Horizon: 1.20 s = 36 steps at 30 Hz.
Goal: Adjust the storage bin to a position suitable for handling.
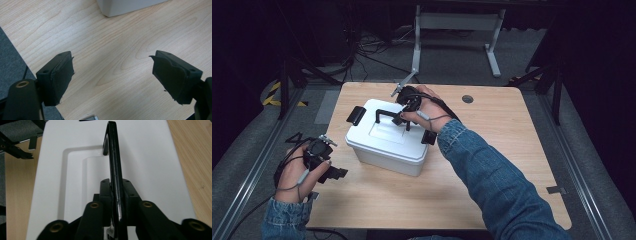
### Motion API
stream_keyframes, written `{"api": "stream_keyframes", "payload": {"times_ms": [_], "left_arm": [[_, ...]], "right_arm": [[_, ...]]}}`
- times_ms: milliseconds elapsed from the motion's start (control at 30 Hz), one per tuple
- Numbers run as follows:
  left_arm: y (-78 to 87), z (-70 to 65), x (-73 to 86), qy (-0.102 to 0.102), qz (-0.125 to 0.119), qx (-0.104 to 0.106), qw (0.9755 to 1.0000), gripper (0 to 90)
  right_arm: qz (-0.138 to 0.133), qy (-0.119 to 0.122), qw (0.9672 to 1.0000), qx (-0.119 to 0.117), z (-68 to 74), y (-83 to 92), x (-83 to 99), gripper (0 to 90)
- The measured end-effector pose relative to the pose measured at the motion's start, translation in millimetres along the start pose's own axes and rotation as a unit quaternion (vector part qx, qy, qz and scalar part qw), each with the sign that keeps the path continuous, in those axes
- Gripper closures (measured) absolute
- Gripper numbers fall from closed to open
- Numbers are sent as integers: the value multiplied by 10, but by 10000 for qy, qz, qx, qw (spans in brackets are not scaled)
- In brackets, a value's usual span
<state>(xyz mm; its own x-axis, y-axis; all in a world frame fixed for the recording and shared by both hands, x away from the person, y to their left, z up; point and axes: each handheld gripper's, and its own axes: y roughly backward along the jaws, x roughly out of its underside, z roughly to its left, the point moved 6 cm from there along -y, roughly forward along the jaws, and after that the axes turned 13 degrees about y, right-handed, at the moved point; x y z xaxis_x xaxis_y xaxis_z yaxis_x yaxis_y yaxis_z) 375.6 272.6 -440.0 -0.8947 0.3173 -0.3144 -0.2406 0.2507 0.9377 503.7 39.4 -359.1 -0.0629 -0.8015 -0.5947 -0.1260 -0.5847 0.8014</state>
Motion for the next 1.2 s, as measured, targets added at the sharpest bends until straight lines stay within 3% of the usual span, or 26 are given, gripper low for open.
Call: {"api": "stream_keyframes", "payload": {"times_ms": [67,200,433,700,1200], "left_arm": [[-5,-2,-3,-20,5,-4,10000,180],[-8,-5,-8,-47,6,-23,10000,180],[-4,1,-6,-21,-10,5,10000,180],[-11,7,-12,-58,13,-52,10000,180],[-12,-2,-72,-90,-20,2,10000,180]], "right_arm": [[-15,-10,9999,-113,23,4,-5,839],[-2,56,9999,-115,26,10,-5,841],[-46,179,9998,-30,40,35,-39,843],[-213,339,9992,93,56,180,-175,843],[-671,184,9975,135,77,530,-243,843]]}}
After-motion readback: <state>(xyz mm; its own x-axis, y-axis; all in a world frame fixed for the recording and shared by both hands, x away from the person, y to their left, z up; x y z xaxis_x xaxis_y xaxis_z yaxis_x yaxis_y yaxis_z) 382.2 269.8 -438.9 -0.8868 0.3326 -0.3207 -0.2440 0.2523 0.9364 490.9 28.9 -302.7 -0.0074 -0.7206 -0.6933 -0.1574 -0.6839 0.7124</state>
